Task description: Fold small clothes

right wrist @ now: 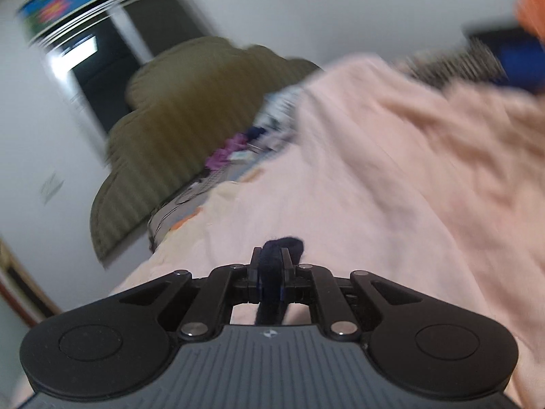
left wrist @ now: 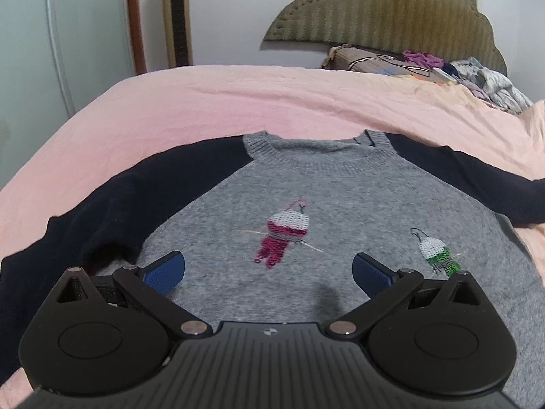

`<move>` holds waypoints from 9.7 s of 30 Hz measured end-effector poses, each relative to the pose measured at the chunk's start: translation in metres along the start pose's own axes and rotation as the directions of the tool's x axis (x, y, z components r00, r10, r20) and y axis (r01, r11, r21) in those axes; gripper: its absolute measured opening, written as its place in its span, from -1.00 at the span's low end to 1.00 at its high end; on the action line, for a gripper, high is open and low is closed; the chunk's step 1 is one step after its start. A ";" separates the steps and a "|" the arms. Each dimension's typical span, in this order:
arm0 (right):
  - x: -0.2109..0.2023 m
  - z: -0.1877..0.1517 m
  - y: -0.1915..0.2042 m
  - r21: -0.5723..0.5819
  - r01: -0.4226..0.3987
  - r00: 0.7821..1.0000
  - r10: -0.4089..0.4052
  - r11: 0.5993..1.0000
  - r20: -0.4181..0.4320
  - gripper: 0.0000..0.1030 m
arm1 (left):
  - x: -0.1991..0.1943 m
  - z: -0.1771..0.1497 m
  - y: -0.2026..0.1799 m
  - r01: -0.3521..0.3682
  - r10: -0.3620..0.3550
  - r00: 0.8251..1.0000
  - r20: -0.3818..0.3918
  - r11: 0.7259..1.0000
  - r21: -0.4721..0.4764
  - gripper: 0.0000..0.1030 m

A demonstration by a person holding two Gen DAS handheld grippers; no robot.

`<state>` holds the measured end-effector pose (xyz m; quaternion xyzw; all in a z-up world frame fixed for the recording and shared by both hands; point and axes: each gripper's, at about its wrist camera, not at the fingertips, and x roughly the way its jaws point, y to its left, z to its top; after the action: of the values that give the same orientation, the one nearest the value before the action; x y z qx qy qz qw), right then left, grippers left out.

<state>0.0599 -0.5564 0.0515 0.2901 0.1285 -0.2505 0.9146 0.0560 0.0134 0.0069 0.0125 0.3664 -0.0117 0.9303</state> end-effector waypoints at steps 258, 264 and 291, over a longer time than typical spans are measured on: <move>-0.186 -0.150 0.046 -0.166 -0.493 0.707 0.282 0.854 -0.649 0.52 | -0.082 -0.077 0.130 0.242 -0.260 0.958 -0.118 0.958 -0.153 0.97; -0.214 -0.158 0.031 -0.146 -0.518 0.684 0.305 0.843 -0.662 0.51 | -0.090 -0.088 0.118 0.363 -0.387 0.917 -0.095 0.910 -0.201 0.85; -0.211 -0.156 0.113 -0.046 -0.712 0.545 0.510 0.701 -0.666 -0.82 | -0.104 -0.028 0.081 0.418 -0.432 0.902 -0.009 0.877 -0.235 -0.77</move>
<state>-0.0714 -0.3026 0.0599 0.2324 0.3413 0.2198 0.8839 -0.0365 0.0963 0.0588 -0.1746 0.3874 -0.1733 0.8885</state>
